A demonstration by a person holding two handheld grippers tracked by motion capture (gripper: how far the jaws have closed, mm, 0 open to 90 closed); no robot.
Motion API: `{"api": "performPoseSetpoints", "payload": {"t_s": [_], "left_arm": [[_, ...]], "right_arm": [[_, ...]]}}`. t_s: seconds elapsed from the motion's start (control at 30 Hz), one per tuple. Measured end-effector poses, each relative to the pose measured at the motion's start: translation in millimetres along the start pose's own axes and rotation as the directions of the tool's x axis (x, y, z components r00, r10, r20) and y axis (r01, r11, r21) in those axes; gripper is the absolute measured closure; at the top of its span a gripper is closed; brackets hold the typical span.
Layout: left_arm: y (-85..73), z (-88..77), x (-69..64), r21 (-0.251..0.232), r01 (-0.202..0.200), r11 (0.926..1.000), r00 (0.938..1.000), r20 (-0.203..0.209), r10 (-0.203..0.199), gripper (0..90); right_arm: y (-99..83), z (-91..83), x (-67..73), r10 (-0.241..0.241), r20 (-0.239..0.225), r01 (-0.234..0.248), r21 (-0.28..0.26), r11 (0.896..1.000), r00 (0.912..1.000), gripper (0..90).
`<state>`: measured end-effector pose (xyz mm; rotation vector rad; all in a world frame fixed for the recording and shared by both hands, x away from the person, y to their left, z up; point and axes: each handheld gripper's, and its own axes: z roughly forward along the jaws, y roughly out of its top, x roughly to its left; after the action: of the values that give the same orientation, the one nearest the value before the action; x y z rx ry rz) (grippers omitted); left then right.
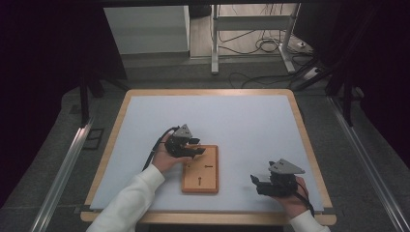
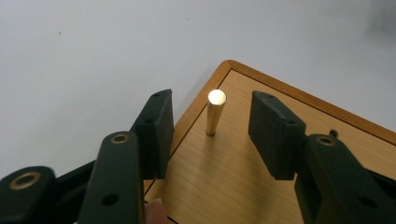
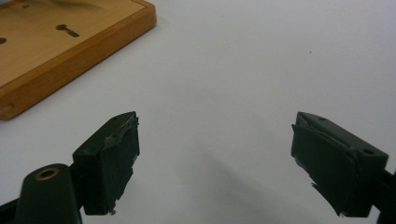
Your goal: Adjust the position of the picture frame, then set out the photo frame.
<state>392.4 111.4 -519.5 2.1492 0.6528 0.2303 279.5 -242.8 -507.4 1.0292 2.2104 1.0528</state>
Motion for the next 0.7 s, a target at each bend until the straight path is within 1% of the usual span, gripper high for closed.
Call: {"api": "performPoseSetpoints", "payload": {"t_s": [0.2,0.27,0.33,0.4,0.43,0.53,0.6,0.67,0.7], "left_arm": [[-0.3,1.1,-0.2,0.006,0.001,1.0,1.0,0.004,-0.001,49.5],[-0.2,3.1,-0.3,0.007,-0.005,1.0,1.0,0.007,0.005,49.6],[0.0,6.6,0.3,0.01,-0.002,0.9999,0.9999,0.011,0.002,51.1],[-0.4,9.5,2.5,0.003,0.011,0.9999,0.9996,0.026,-0.011,52.3],[-0.8,10.0,4.0,0.007,0.008,0.9999,0.9995,0.031,-0.008,52.8],[-1.1,10.2,4.8,-0.006,0.026,0.9996,0.999,0.037,-0.026,54.5],[-1.3,9.5,5.7,-0.002,0.021,0.9998,0.9991,0.037,-0.021,55.1],[-1.2,9.4,5.8,-0.011,0.024,0.9996,0.9991,0.034,-0.024,56.9],[-1.1,9.3,6.5,-0.01,0.019,0.9998,0.9993,0.033,-0.018,58.2]], "right_arm": [[2.7,-1.8,6.4,-0.016,-0.014,0.016,-0.009,1.0,0.9998,15.6],[3.7,-2.1,8.4,-0.016,-0.019,0.015,-0.012,1.0,0.9997,15.6],[4.9,-2.1,10.8,-0.021,-0.027,0.021,-0.016,1.0,0.9994,15.6],[5.9,-1.9,13.2,-0.028,-0.032,0.028,-0.017,0.999,0.9991,15.6],[6.2,-1.9,14.1,-0.029,-0.035,0.029,-0.017,0.999,0.9989,15.6],[6.5,-1.4,15.5,-0.032,-0.04,0.031,-0.016,0.999,0.9987,15.6],[6.4,-1.0,15.6,-0.033,-0.041,0.033,-0.015,0.999,0.9986,15.6],[6.3,-0.8,15.6,-0.033,-0.041,0.032,-0.015,0.999,0.9986,15.6],[6.2,-0.7,15.6,-0.033,-0.041,0.033,-0.014,0.999,0.9986,15.6]]}}
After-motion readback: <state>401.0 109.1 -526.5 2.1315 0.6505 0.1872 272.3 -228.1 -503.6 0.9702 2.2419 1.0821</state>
